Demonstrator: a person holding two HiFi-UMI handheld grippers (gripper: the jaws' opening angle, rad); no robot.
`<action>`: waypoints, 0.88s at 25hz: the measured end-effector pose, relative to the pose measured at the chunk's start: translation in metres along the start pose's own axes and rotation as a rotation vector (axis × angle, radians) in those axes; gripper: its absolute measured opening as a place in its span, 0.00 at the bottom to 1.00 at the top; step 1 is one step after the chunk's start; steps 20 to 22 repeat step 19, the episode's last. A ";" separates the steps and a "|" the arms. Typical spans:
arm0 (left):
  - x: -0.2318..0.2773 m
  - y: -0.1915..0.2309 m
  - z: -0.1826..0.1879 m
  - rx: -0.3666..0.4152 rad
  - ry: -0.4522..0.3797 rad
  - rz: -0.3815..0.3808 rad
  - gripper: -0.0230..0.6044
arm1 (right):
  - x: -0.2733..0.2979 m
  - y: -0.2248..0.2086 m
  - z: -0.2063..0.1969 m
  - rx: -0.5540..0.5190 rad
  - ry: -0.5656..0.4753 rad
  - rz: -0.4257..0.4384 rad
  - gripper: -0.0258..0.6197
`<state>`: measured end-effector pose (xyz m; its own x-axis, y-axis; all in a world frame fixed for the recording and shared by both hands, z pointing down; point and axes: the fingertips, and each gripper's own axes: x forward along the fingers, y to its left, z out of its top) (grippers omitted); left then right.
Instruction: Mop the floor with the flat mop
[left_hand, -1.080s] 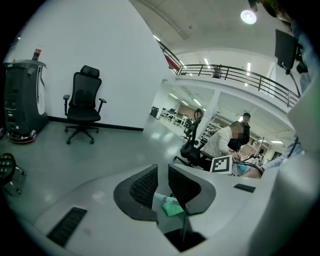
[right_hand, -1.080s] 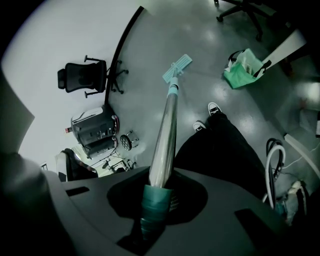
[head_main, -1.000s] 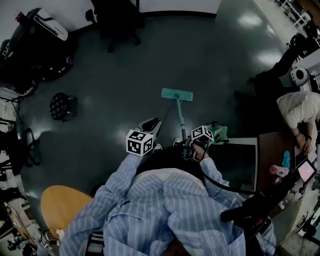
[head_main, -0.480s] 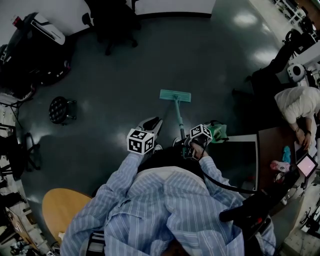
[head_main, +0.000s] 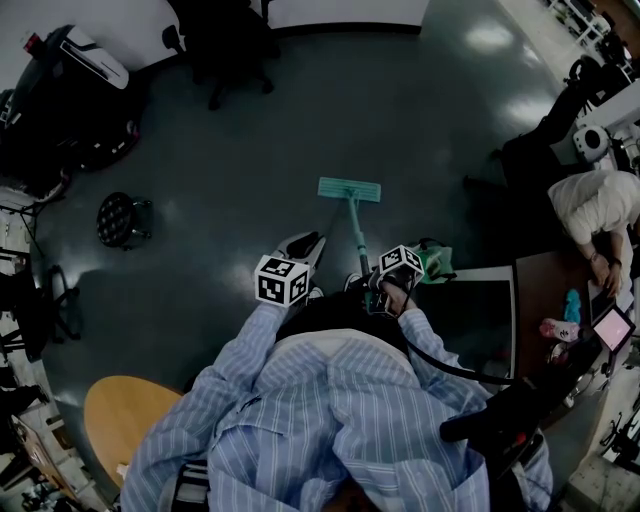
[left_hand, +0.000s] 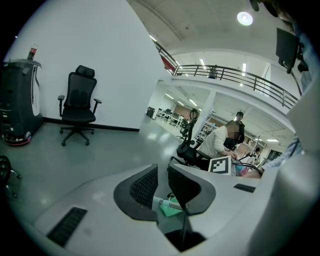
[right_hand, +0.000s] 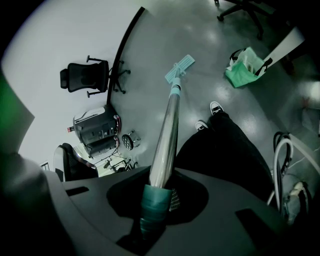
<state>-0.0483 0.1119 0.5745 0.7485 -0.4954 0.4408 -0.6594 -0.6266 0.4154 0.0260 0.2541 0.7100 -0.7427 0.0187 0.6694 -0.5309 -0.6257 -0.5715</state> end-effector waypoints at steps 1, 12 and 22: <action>-0.001 0.000 0.001 0.000 -0.001 -0.002 0.15 | 0.000 0.001 -0.001 -0.001 -0.002 -0.001 0.13; -0.003 0.005 0.000 -0.001 0.004 -0.001 0.15 | 0.005 0.004 -0.001 -0.008 0.002 -0.010 0.13; 0.003 0.005 0.000 0.006 0.004 0.010 0.15 | 0.002 0.003 0.005 -0.019 0.009 -0.006 0.13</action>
